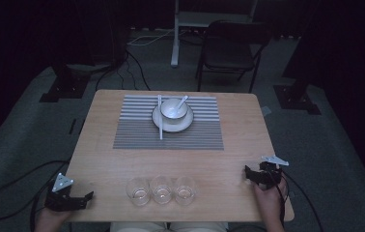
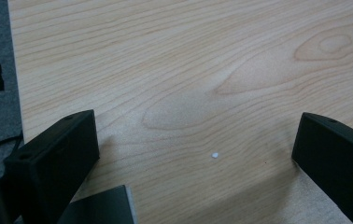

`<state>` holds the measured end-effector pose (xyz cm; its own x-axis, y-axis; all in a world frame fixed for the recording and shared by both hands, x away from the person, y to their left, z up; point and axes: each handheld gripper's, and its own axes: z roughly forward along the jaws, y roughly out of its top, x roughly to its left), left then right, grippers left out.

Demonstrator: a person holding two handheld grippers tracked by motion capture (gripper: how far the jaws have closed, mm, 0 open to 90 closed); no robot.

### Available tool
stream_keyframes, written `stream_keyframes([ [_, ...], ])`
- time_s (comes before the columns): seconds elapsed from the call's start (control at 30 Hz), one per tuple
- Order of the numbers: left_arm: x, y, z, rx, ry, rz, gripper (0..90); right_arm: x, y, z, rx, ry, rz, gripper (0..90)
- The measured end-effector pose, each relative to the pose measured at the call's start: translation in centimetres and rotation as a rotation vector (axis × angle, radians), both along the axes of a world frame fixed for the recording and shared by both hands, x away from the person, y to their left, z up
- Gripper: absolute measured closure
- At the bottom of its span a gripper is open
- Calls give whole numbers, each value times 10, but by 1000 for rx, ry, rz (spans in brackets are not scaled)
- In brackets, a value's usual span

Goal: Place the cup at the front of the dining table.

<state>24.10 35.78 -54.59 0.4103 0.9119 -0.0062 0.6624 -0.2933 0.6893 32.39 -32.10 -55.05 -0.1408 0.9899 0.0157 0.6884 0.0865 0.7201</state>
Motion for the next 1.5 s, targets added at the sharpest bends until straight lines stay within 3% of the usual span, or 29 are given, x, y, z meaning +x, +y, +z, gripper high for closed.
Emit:
stream_keyframes([
  [0.53, -6, 9, 0, 11, 6, -7, 7, 0, 0, 0, 0, 0, 0, 117],
  [0.63, -7, 10, 1, -17, 10, -27, 8, 0, 0, 0, 0, 0, 0, 117],
  [1.1, -5, 8, 3, -23, 28, -56, 12, 0, 0, 0, 0, 0, 0, 117],
  [1.5, -3, 9, 4, -40, 35, -53, 12, 0, 0, 0, 0, 0, 0, 117],
])
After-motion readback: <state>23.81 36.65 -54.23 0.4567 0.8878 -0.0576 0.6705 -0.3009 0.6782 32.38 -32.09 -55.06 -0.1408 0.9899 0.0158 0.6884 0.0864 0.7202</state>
